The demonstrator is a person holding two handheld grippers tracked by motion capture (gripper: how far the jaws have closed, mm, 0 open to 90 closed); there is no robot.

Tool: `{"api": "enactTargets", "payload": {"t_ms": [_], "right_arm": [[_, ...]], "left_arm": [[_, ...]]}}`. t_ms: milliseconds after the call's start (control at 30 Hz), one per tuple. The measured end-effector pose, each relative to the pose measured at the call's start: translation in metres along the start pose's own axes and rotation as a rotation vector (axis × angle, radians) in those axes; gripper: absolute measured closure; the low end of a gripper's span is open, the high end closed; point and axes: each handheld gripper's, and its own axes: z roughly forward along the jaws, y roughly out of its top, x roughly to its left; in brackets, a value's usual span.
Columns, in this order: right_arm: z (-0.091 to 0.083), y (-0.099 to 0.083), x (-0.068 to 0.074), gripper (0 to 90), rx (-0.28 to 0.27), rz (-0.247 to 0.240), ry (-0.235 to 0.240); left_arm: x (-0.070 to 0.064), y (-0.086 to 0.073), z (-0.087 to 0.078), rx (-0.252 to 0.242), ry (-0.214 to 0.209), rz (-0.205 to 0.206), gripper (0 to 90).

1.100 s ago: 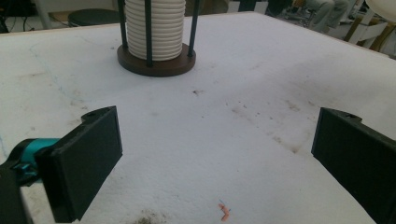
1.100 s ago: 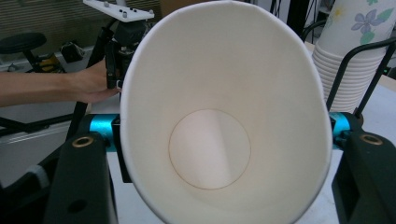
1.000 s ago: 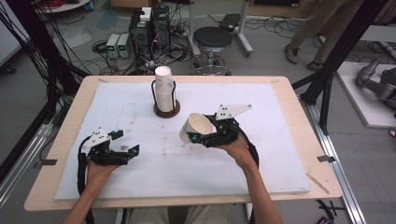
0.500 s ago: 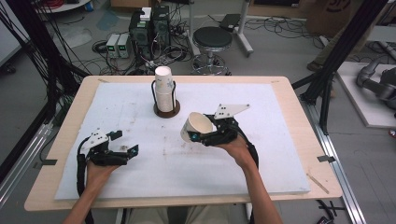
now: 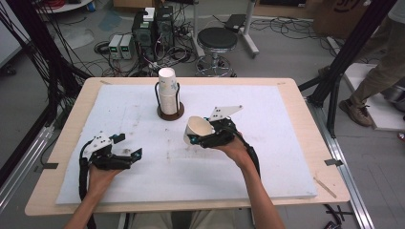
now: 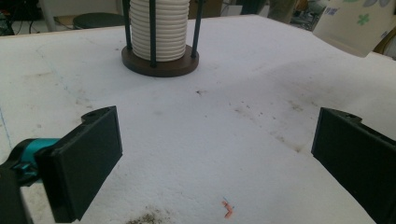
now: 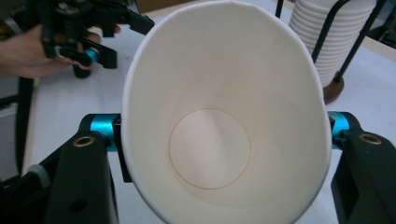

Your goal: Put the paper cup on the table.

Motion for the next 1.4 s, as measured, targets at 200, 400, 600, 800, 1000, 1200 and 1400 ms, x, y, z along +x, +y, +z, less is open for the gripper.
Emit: {"api": "enactTargets", "payload": {"t_ms": [200, 400, 600, 800, 1000, 1200, 1400], "right_arm": [[0.015, -0.001, 0.0, 34.7, 0.07, -0.01, -0.018], [0.026, -0.002, 0.0, 34.8, 0.12, -0.026, -0.044], [0.035, -0.004, 0.0, 34.7, 0.158, -0.034, -0.049], [0.045, -0.007, -0.001, 34.7, 0.208, -0.05, -0.05], [0.053, -0.009, 0.001, 34.7, 0.247, -0.052, -0.059], [0.062, -0.01, 0.004, 34.6, 0.29, -0.069, -0.062], [0.065, -0.01, 0.005, 34.3, 0.292, -0.068, -0.064]], "left_arm": [[0.0, 0.0, 0.0, 0.002, 0.001, 0.004, 1.7], [0.0, 0.0, 0.0, 0.005, 0.003, 0.01, 1.7], [-0.002, 0.0, 0.001, 0.009, 0.008, 0.02, 1.7], [-0.002, 0.0, 0.001, 0.009, 0.007, 0.02, 1.8], [-0.002, 0.0, 0.001, 0.01, 0.008, 0.019, 1.7], [-0.002, 0.0, 0.001, 0.01, 0.009, 0.02, 1.7], [-0.001, 0.0, 0.001, 0.01, 0.009, 0.019, 1.7]]}}
